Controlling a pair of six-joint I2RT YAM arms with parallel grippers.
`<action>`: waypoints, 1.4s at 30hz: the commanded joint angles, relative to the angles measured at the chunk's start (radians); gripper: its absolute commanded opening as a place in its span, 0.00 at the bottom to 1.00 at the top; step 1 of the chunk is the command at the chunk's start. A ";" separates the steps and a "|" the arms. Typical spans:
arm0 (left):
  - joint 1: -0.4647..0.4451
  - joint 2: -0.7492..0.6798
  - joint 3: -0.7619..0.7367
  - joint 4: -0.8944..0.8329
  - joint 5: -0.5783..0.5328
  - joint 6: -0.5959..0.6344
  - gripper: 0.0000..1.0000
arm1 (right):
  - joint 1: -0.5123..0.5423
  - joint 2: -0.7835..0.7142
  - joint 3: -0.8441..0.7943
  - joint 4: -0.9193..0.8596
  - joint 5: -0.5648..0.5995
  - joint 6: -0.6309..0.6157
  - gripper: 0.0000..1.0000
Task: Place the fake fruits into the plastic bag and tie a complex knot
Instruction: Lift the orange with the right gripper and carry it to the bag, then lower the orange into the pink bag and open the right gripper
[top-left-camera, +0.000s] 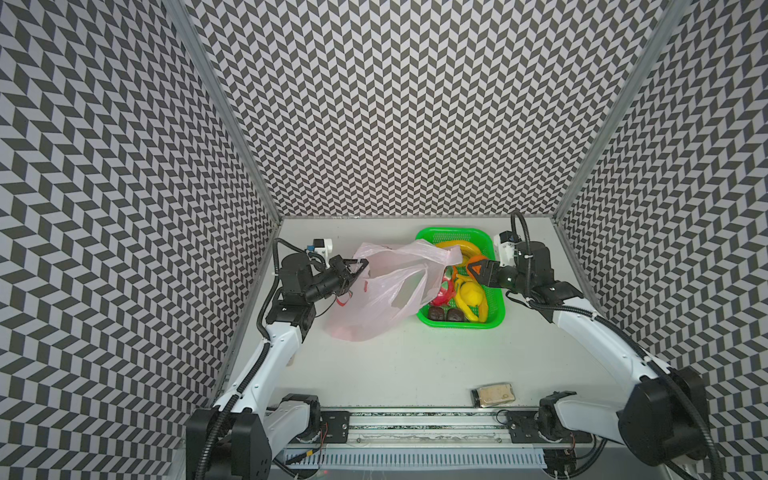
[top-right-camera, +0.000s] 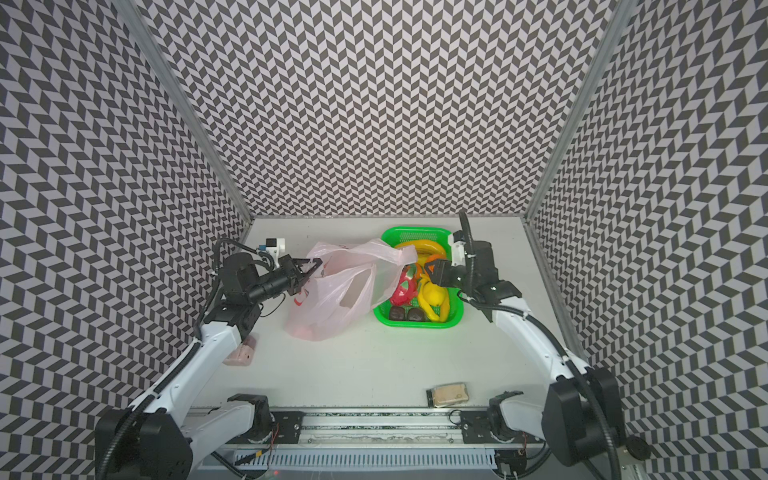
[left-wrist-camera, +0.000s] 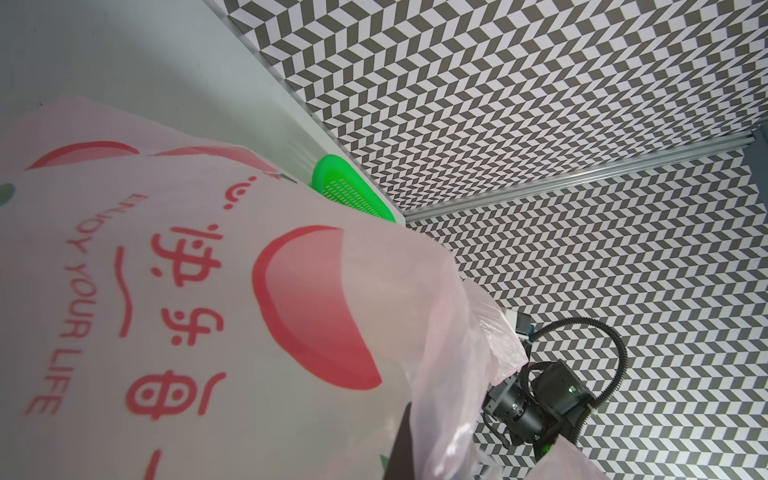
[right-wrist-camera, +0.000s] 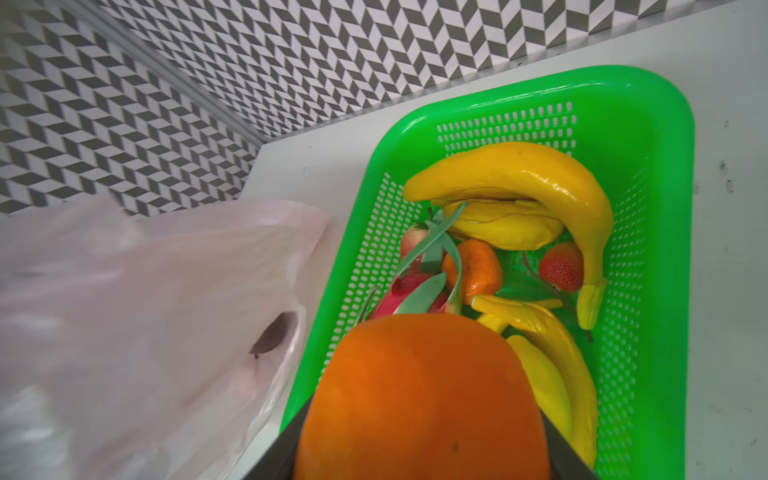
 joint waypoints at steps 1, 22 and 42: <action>-0.006 0.006 0.005 0.025 0.015 0.001 0.00 | 0.004 -0.084 -0.042 0.055 -0.160 0.040 0.54; -0.055 0.022 0.016 0.033 0.005 -0.005 0.00 | 0.354 0.122 0.127 0.256 -0.046 0.105 0.54; -0.064 0.019 0.023 0.038 0.005 -0.010 0.00 | 0.461 0.381 0.309 0.179 -0.019 0.030 0.78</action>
